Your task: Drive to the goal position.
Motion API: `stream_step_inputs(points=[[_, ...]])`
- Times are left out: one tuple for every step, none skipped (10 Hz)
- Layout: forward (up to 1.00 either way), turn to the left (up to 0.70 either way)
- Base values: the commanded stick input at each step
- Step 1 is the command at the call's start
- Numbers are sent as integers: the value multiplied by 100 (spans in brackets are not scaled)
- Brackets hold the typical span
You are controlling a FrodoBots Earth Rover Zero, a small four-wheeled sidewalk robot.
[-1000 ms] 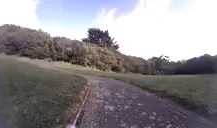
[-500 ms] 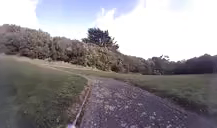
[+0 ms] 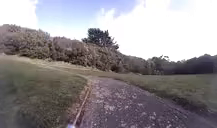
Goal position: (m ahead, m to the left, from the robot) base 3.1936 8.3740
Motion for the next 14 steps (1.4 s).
stream_step_inputs(points=[[5, 0], [5, 0], [5, 0], [5, 0], [5, 0], [5, 0], [5, 0], [5, 0], [5, 0], [5, 0], [5, 0], [5, 0], [5, 0], [5, 0]])
